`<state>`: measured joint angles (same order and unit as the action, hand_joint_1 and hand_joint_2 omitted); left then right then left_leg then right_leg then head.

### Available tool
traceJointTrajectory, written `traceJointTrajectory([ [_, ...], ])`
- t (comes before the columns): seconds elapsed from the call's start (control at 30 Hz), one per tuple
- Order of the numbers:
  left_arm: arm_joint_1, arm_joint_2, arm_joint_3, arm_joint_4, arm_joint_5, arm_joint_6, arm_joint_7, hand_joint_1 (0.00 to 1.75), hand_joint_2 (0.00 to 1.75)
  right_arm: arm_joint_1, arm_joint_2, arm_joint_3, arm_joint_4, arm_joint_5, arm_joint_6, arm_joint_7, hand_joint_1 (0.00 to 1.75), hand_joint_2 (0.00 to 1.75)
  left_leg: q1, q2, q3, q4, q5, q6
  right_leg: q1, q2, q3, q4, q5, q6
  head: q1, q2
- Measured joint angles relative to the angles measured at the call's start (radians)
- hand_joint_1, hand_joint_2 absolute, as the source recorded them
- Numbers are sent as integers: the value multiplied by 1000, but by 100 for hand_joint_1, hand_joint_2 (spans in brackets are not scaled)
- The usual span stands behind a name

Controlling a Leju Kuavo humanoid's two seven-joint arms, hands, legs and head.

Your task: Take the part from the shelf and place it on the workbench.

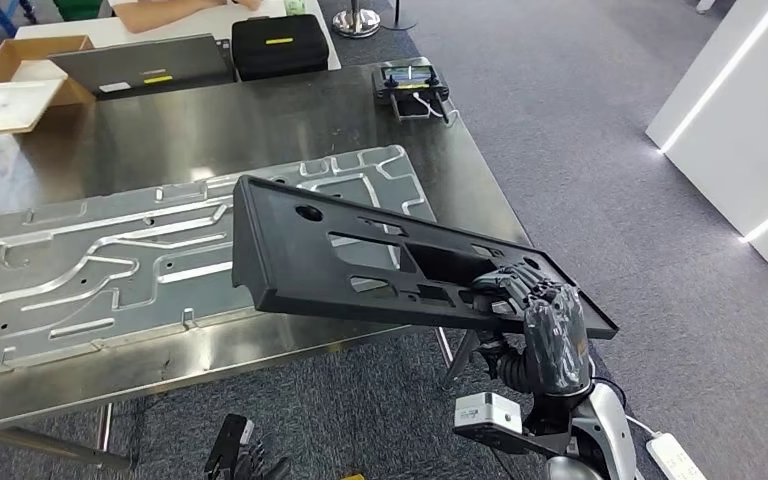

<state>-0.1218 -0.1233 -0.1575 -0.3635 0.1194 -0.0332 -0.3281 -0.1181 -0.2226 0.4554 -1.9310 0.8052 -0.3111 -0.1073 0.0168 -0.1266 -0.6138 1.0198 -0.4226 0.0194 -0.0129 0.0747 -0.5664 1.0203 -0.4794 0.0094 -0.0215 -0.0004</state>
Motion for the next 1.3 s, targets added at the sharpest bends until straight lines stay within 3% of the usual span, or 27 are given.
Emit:
traceJointTrajectory([
  [0.07,4,1,0,0,0,-3,-1,0,175,-17,-12,-17,10,-1,39,21,175,175,2,-9,-6,-2,3,-13,-1,-23,2,-8,5,-6,0,0],
  [0.13,7,3,0,0,0,-7,-2,0,175,-42,-29,-42,30,-24,92,33,175,175,-3,38,-26,35,-24,-21,-6,-49,7,-21,13,-17,-1,0],
  [0.2,5,6,0,0,-1,-16,-3,0,175,-70,-54,-75,63,-54,153,36,175,175,-4,99,-80,154,-90,-25,-5,-79,7,-25,15,-23,-1,0],
  [0.27,6,9,0,0,-1,-25,-5,0,175,-101,-84,-107,109,-77,213,36,175,175,-2,117,-133,270,-132,-31,-3,-111,6,-24,15,-24,-1,0],
  [0.3,7,11,0,0,-1,-29,-6,0,175,-119,-99,-122,137,-85,240,36,175,175,-1,120,-136,280,-126,-33,-3,-125,6,-23,14,-23,-1,0],
  [0.37,9,16,0,0,-1,-35,-9,0,175,-155,-126,-145,190,-93,275,36,175,175,1,135,-81,182,-68,-33,-3,-152,6,-18,10,-18,-1,0],
  [0.43,6,19,0,0,-1,-37,-11,0,175,-184,-148,-161,229,-94,288,35,175,175,-5,170,-14,55,-26,-23,2,-175,6,-9,3,-8,0,0],
  [0.5,7,21,0,0,-1,-38,-12,0,175,-204,-162,-169,253,-95,292,35,175,175,-11,180,5,10,-18,-9,8,-195,6,-4,-2,2,1,0],
  [0.53,8,22,0,0,-1,-38,-12,0,175,-210,-166,-170,262,-95,292,34,175,175,-12,166,2,10,-15,-2,8,-204,7,-4,-2,6,2,0],
  [0.57,10,22,0,0,-2,-38,-13,0,175,-214,-168,-170,269,-95,292,34,175,175,-11,156,1,7,-13,4,6,-207,8,-4,-4,11,2,0],
  [0.63,9,23,0,0,-2,-38,-13,0,175,-219,-172,-171,278,-95,292,33,175,175,-7,134,2,0,-6,16,-1,-163,-4,27,-31,21,2,0],
  [0.7,6,23,0,0,-2,-38,-14,0,175,-223,-179,-173,288,-96,292,32,175,175,-5,113,2,-4,-2,23,-7,-99,-52,135,-93,26,3,0],
  [0.77,6,23,0,0,-2,-39,-14,0,175,-223,-184,-176,299,-97,292,31,175,175,-6,89,1,-3,-1,25,-8,-80,-113,253,-135,28,2,0],
  [0.8,7,23,0,0,-2,-39,-14,0,175,-222,-185,-176,304,-97,292,31,175,175,-6,76,1,-3,-1,25,-9,-78,-127,272,-129,27,2,0],
  [0.83,7,23,0,0,-2,-39,-14,0,175,-222,-185,-176,309,-97,292,31,175,175,-7,62,1,-1,-1,25,-9,-76,-122,254,-103,25,2,0],
  [0.87,7,23,0,0,-2,-39,-14,0,175,-223,-185,-176,312,-97,292,31,175,175,-7,47,2,0,-1,25,-9,-69,-100,199,-64,22,2,0],
  [0.93,6,23,0,0,-2,-40,-15,0,175,-226,-187,-176,316,-98,298,31,175,175,-7,22,0,3,-1,21,-11,-21,-45,70,-1,13,2,0],
  [1.0,5,23,0,0,-3,-45,-17,0,175,-235,-198,-176,323,-105,323,25,175,175,-4,-2,-10,4,3,10,-12,13,-22,9,13,8,2,0],
  [1.07,6,23,0,0,-7,-55,-19,0,175,-254,-215,-173,341,-103,352,3,175,175,-1,-26,-20,1,9,-5,-13,-5,-20,0,13,4,2,0],
  [1.1,7,24,0,0,-9,-60,-20,0,175,-267,-224,-169,354,-86,353,-16,175,175,-2,-17,-24,5,7,-11,-14,-19,-17,-5,15,0,2,0],
  [1.13,7,25,0,0,-11,-64,-22,0,175,-281,-235,-163,365,-50,334,-33,175,175,-5,9,-34,23,-5,-17,-16,-33,-14,-11,18,-6,0,0],
  [1.2,3,25,0,0,-12,-69,-23,0,175,-305,-259,-140,386,107,224,-44,175,175,-8,84,-79,119,-61,-24,-14,-65,-9,-17,20,-14,-4,0],
  [1.23,0,25,0,0,-12,-71,-24,0,175,-317,-271,-125,396,219,147,-32,175,175,-6,106,-112,187,-94,-27,-11,-82,-8,-17,18,-18,-6,0],
  [1.3,0,23,0,0,-12,-73,-27,0,175,-343,-289,-91,415,423,25,6,175,175,-3,120,-153,276,-121,-31,-6,-113,-8,-14,15,-19,-6,0],
])
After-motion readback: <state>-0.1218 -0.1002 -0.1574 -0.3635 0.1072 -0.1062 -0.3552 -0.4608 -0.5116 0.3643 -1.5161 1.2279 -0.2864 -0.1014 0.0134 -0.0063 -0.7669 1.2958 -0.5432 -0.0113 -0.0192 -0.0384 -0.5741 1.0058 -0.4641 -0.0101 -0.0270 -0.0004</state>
